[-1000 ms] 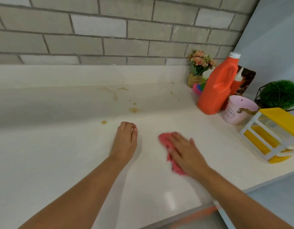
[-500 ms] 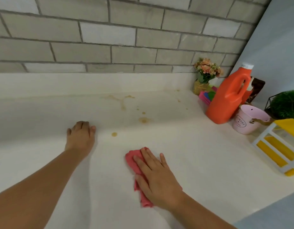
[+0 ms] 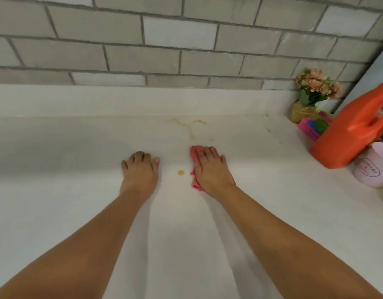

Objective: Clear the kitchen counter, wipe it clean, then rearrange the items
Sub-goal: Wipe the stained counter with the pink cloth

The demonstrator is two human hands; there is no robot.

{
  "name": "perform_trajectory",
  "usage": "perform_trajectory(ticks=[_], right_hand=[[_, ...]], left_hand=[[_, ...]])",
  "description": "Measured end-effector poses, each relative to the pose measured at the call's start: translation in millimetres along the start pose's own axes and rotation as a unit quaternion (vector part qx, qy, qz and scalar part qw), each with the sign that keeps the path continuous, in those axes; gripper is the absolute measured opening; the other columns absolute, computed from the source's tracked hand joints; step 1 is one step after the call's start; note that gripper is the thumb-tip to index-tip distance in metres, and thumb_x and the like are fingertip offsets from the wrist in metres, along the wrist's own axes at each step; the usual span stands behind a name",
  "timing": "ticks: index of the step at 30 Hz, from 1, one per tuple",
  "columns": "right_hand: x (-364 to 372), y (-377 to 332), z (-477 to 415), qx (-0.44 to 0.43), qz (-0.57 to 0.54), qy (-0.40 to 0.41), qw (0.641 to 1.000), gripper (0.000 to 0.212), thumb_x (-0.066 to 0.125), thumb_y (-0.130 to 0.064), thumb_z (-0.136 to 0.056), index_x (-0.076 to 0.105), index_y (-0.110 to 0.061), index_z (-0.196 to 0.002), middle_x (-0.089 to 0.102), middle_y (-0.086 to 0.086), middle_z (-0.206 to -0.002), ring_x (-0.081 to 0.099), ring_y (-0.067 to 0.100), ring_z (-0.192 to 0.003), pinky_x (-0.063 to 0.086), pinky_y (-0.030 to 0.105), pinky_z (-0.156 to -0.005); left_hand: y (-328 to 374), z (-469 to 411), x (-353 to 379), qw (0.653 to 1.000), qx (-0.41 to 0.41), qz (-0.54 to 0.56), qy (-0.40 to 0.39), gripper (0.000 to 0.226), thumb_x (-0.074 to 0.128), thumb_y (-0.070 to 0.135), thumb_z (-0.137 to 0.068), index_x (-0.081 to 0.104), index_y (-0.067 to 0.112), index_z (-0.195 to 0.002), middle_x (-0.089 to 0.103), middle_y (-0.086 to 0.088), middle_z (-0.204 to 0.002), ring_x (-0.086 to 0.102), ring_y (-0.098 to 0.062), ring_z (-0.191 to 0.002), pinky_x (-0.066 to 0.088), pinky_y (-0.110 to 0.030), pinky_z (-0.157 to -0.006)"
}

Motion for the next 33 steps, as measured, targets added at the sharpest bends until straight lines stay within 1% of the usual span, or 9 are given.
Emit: perform_trajectory(ticks=[2, 5, 8, 12, 15, 21, 25, 29, 33], right_hand=[[-1.5, -18.7, 44.3, -0.096, -0.026, -0.001, 0.995, 0.078, -0.004, -0.043, -0.080, 0.016, -0.014, -0.149, 0.015, 0.005, -0.158, 0.007, 0.021, -0.147, 0.007, 0.039, -0.117], [-8.4, -4.5, 96.6, -0.162, -0.094, -0.032, 0.982, 0.069, 0.001, -0.049, -0.085, 0.012, -0.027, -0.150, 0.004, -0.012, -0.157, -0.005, 0.004, -0.145, -0.004, 0.026, -0.113], [-15.3, 46.8, 79.4, -0.086, -0.086, -0.033, 0.992, 0.060, 0.007, -0.050, -0.090, 0.007, -0.034, -0.148, 0.002, -0.021, -0.153, -0.005, -0.003, -0.141, 0.003, 0.035, -0.115], [-17.1, 77.7, 6.3, 0.064, 0.028, -0.008, 0.998, 0.056, 0.025, -0.036, -0.098, 0.017, -0.014, -0.149, 0.013, 0.005, -0.157, 0.010, 0.024, -0.145, 0.018, 0.056, -0.111], [-9.3, 42.3, -30.6, 0.100, 0.001, -0.007, 0.995, 0.057, 0.024, -0.037, -0.100, 0.011, -0.015, -0.150, 0.009, 0.008, -0.158, 0.005, 0.027, -0.146, 0.010, 0.058, -0.113], [4.9, -72.6, 35.5, -0.137, -0.028, -0.017, 0.990, 0.059, 0.021, -0.040, -0.095, 0.010, -0.023, -0.150, 0.010, 0.000, -0.158, 0.001, 0.020, -0.147, 0.006, 0.052, -0.116], [-2.4, -44.6, 116.9, -0.222, -0.099, -0.050, 0.969, 0.061, 0.009, -0.047, -0.090, 0.015, -0.034, -0.148, 0.006, -0.013, -0.158, -0.005, 0.005, -0.146, -0.006, 0.040, -0.116], [-8.0, 40.0, 73.6, -0.080, -0.066, -0.024, 0.994, 0.058, 0.010, -0.050, -0.087, 0.008, -0.042, -0.145, 0.015, -0.015, -0.156, 0.005, 0.007, -0.146, 0.010, 0.055, -0.112], [-2.6, 42.9, 1.4, 0.057, 0.047, -0.014, 0.997, 0.060, 0.028, -0.043, -0.095, 0.015, -0.022, -0.149, 0.013, 0.003, -0.157, 0.008, 0.026, -0.145, 0.016, 0.064, -0.108]], left_hand=[[-1.0, 1.7, -1.0, 1.000, 0.000, 0.014, 0.005, 0.046, 0.021, 0.032, -0.100, 0.049, 0.006, -0.126, 0.042, -0.014, -0.136, 0.033, -0.032, -0.131, 0.019, -0.049, -0.111], [0.2, 1.9, -3.4, 1.000, -0.002, 0.030, 0.005, 0.048, 0.019, 0.033, -0.100, 0.050, 0.007, -0.126, 0.042, -0.013, -0.136, 0.032, -0.031, -0.131, 0.018, -0.048, -0.111], [0.7, 2.1, -4.5, 0.999, -0.001, 0.049, -0.003, 0.053, 0.015, 0.035, -0.100, 0.048, 0.008, -0.131, 0.041, -0.012, -0.138, 0.030, -0.030, -0.133, 0.016, -0.047, -0.113], [0.9, 3.3, -6.5, 0.997, -0.005, 0.074, 0.004, 0.054, 0.013, 0.036, -0.100, 0.041, 0.008, -0.137, 0.040, -0.013, -0.141, 0.029, -0.030, -0.135, 0.013, -0.047, -0.115], [1.6, 3.8, -7.1, 0.996, -0.016, 0.089, 0.004, 0.055, 0.012, 0.037, -0.100, 0.029, 0.009, -0.144, 0.036, -0.014, -0.144, 0.027, -0.030, -0.137, 0.012, -0.047, -0.116], [-2.6, 6.8, -11.1, 0.969, -0.036, 0.239, 0.058, 0.054, 0.016, 0.035, -0.100, 0.026, 0.007, -0.145, 0.039, -0.017, -0.145, 0.032, -0.031, -0.136, 0.014, -0.044, -0.117], [-7.1, 11.1, -15.6, 0.933, -0.062, 0.348, 0.076, 0.056, 0.016, 0.042, -0.099, 0.028, 0.012, -0.145, 0.035, -0.009, -0.149, 0.026, -0.029, -0.141, 0.018, -0.040, -0.117], [-4.4, 13.3, -17.8, 0.932, -0.054, 0.352, 0.072, 0.055, 0.016, 0.040, -0.100, 0.030, 0.011, -0.144, 0.036, -0.009, -0.149, 0.026, -0.028, -0.141, 0.018, -0.042, -0.117], [-3.3, 13.1, -18.0, 0.944, -0.035, 0.321, 0.074, 0.053, 0.016, 0.037, -0.101, 0.033, 0.007, -0.142, 0.045, -0.016, -0.140, 0.036, -0.031, -0.134, 0.022, -0.046, -0.115]])
Point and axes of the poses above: each hand's wrist, its own z-axis away from the middle knuckle, its own x-axis out of the palm, y = z × x, the point moved 2 cm from there along -z, towards the middle knuckle
